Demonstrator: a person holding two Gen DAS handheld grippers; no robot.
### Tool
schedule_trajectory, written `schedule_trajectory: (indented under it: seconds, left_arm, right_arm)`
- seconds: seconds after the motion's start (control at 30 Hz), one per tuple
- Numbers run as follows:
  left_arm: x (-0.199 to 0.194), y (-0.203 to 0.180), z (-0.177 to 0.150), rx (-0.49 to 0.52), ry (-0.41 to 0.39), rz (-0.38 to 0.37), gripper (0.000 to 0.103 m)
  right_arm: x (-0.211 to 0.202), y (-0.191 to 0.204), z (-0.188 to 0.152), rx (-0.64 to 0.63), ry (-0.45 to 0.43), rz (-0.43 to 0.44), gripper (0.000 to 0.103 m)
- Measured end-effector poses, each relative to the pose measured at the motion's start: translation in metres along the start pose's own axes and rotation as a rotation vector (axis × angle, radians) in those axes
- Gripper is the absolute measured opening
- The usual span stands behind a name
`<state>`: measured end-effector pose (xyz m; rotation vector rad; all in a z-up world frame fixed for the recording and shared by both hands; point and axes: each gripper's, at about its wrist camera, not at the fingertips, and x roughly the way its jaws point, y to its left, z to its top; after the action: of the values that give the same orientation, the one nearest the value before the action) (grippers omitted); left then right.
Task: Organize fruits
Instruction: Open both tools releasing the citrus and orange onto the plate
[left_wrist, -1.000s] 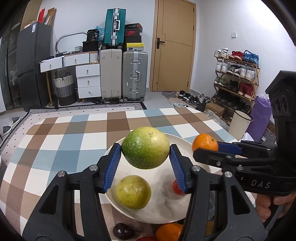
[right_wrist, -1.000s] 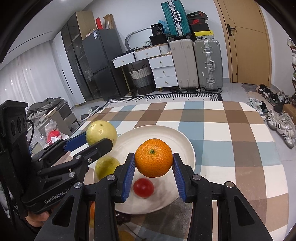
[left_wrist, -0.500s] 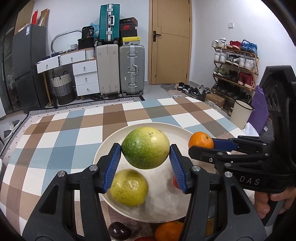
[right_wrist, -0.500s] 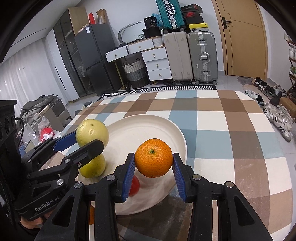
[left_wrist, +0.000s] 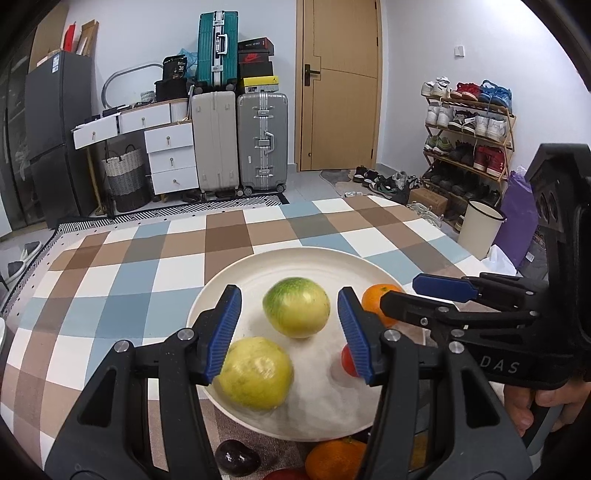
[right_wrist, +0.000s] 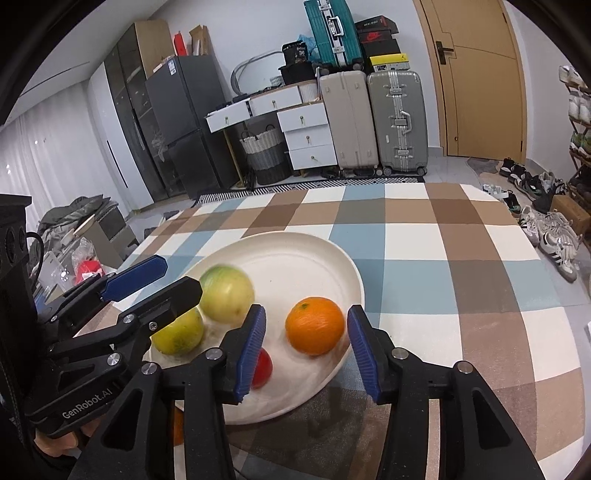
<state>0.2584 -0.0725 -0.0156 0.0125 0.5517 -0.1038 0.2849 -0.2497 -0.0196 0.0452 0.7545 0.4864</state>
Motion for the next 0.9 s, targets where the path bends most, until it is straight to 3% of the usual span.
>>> schedule_trajectory:
  seconds: [0.07,0.1,0.2,0.23,0.33,0.4,0.9]
  left_arm:
    - [-0.003,0.001,0.0,-0.005,0.003,0.007,0.06]
    - [-0.004,0.003,0.0,-0.01,0.0,0.011,0.066]
    - [-0.014,0.01,0.0,-0.029,-0.014,0.017,0.083]
    - [-0.018,0.012,-0.001,-0.039,-0.023,0.027,0.084]
    - [-0.029,0.02,-0.004,-0.058,-0.039,0.041,0.09]
    - [-0.035,0.025,-0.007,-0.078,-0.05,0.044,0.101]
    - [-0.083,0.044,-0.033,-0.115,-0.086,0.069,0.102]
  right_arm:
    - [-0.003,0.0,-0.002,0.0,-0.004,-0.015,0.06]
    - [-0.004,0.0,-0.003,0.0,-0.009,-0.028,0.07]
    - [-0.013,0.0,-0.003,-0.001,-0.035,-0.047,0.081]
    - [-0.016,0.0,-0.003,-0.001,-0.043,-0.051,0.087]
    - [-0.022,-0.001,-0.004,0.008,-0.061,-0.048,0.096]
    - [-0.023,0.001,-0.005,0.006,-0.066,-0.051,0.099]
    - [-0.049,0.012,-0.02,-0.014,-0.138,-0.069,0.102]
